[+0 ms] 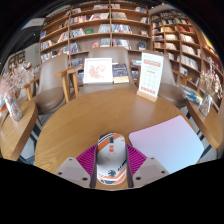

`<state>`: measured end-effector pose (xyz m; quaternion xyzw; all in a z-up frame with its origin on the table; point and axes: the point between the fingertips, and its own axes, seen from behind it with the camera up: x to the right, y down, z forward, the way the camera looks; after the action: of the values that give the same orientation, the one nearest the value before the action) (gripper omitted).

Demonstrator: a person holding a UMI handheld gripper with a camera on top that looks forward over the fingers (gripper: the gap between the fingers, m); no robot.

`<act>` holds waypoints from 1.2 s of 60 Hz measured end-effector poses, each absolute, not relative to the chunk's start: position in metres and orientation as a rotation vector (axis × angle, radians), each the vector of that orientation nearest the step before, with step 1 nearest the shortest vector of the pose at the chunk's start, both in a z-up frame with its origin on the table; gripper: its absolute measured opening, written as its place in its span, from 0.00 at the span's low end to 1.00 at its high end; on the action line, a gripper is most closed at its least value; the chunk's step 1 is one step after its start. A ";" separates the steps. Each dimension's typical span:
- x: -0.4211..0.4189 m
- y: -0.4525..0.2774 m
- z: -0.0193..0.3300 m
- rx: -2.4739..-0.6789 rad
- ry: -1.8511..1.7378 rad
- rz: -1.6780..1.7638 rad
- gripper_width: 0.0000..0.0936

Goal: Arrange mouse

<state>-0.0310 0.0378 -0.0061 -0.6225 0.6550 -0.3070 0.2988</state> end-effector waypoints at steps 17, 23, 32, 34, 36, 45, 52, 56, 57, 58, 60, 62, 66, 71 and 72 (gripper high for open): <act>-0.032 -0.024 0.118 -1.570 1.607 -0.875 0.45; -0.024 -0.069 0.138 -1.564 1.598 -0.923 0.45; -0.015 -0.138 0.107 -1.573 1.674 -0.962 0.45; -0.014 -0.147 0.094 -1.576 1.694 -0.950 0.45; -0.017 -0.151 0.080 -1.588 1.703 -0.928 0.45; -0.026 -0.161 0.017 -1.629 1.768 -0.814 0.45; -0.030 -0.163 -0.005 -1.639 1.778 -0.799 0.48; -0.031 -0.161 -0.012 -1.635 1.777 -0.805 0.52; -0.031 -0.161 -0.011 -1.634 1.768 -0.815 0.53; -0.031 -0.161 -0.011 -1.638 1.764 -0.819 0.55; -0.033 -0.161 -0.011 -1.640 1.773 -0.824 0.59; -0.033 -0.165 -0.008 -1.632 1.789 -0.831 0.68; -0.040 -0.168 0.005 -1.614 1.810 -0.866 0.91; -0.059 -0.166 0.034 -1.583 1.812 -0.893 0.90; -0.066 -0.164 0.041 -1.582 1.811 -0.894 0.90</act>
<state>-0.0657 -0.1641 0.0405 -0.5912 0.6769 -0.3340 0.2840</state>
